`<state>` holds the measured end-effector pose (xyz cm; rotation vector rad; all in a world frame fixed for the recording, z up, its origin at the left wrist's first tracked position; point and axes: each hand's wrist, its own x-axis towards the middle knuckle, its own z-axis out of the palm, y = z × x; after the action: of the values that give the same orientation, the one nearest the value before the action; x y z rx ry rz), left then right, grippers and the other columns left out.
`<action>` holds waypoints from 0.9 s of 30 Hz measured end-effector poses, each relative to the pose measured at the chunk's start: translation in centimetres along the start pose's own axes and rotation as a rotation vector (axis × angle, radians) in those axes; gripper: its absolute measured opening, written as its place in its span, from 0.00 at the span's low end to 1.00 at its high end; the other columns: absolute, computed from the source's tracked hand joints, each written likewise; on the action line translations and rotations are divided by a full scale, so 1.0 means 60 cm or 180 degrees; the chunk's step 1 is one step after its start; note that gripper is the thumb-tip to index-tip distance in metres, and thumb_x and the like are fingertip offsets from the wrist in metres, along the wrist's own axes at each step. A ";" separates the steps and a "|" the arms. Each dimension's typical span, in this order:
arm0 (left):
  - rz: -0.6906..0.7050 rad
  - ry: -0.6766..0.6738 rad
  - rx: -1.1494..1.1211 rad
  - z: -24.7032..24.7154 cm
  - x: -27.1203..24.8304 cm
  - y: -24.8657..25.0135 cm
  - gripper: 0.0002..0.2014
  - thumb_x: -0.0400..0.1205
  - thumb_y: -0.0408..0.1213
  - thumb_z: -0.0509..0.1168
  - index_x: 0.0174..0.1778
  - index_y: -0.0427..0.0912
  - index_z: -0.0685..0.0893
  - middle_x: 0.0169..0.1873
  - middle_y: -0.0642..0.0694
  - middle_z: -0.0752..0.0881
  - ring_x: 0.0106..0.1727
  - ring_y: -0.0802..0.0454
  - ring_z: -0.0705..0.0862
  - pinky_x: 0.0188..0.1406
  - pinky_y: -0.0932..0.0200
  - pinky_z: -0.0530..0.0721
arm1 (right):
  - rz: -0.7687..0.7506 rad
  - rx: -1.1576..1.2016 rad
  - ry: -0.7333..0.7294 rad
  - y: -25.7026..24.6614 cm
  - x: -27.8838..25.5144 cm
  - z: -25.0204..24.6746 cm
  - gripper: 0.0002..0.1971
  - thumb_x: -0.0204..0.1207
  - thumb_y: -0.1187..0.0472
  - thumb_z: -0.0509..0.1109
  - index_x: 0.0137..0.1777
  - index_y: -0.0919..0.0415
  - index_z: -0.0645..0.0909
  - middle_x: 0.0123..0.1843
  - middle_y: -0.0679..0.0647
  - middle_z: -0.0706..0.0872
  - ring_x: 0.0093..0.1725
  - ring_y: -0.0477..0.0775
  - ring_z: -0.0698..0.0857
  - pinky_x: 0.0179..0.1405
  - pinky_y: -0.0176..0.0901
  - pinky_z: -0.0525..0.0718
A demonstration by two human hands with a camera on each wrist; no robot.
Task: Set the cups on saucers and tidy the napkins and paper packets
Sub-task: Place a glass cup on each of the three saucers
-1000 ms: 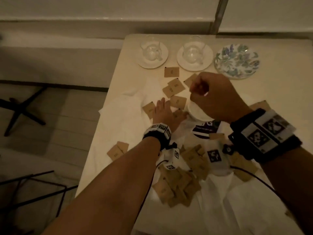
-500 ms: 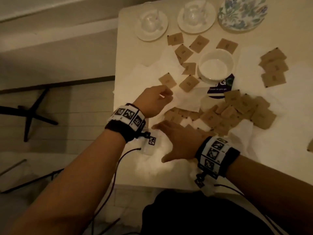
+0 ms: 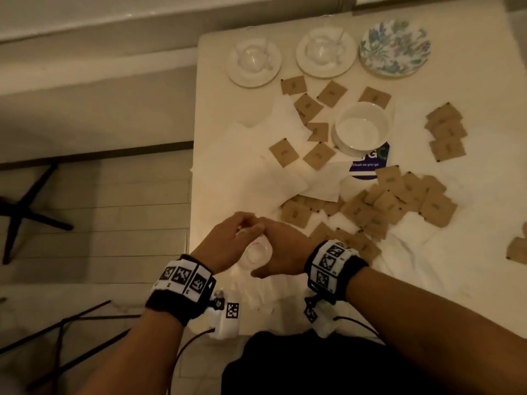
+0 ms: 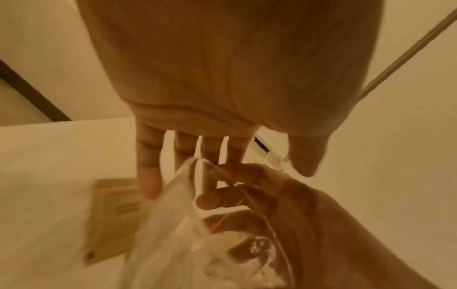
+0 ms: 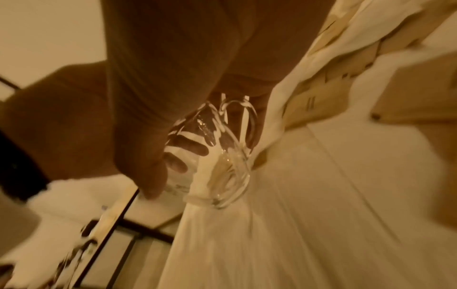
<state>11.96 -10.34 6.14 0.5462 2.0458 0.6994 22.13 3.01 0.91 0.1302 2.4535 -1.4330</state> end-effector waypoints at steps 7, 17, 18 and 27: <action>0.0911 -0.0071 -0.0372 -0.033 0.109 0.142 0.46 0.58 0.54 0.86 0.72 0.58 0.73 0.60 0.66 0.82 0.59 0.72 0.81 0.49 0.71 0.83 | 0.0154 0.0557 0.1399 0.019 0.001 -0.201 0.42 0.55 0.49 0.87 0.69 0.51 0.70 0.57 0.40 0.82 0.55 0.40 0.83 0.52 0.34 0.83; 0.0551 0.0292 0.0843 -0.045 0.363 0.247 0.55 0.54 0.51 0.87 0.77 0.51 0.67 0.64 0.57 0.73 0.65 0.56 0.75 0.59 0.63 0.76 | 0.0400 0.0112 0.2087 0.122 0.058 -0.541 0.44 0.57 0.50 0.88 0.71 0.50 0.67 0.64 0.45 0.77 0.60 0.44 0.79 0.53 0.35 0.77; 0.0398 0.0354 0.1197 -0.043 0.382 0.238 0.53 0.54 0.55 0.85 0.75 0.49 0.69 0.66 0.53 0.74 0.66 0.52 0.75 0.62 0.59 0.77 | 0.0441 0.0091 0.2153 0.137 0.070 -0.569 0.45 0.57 0.51 0.88 0.71 0.52 0.67 0.65 0.47 0.77 0.61 0.46 0.79 0.54 0.38 0.77; -0.0428 0.0645 0.2187 -0.015 0.472 0.191 0.61 0.44 0.70 0.75 0.73 0.63 0.55 0.69 0.50 0.59 0.71 0.42 0.64 0.65 0.41 0.73 | 0.0991 -0.0124 0.2587 0.276 0.137 -0.717 0.48 0.58 0.53 0.88 0.76 0.56 0.65 0.70 0.56 0.76 0.66 0.55 0.79 0.63 0.47 0.79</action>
<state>-2.12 15.22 -2.97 0.7297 2.4803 -0.0559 9.06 47.83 4.39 1.2418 2.8535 -1.3527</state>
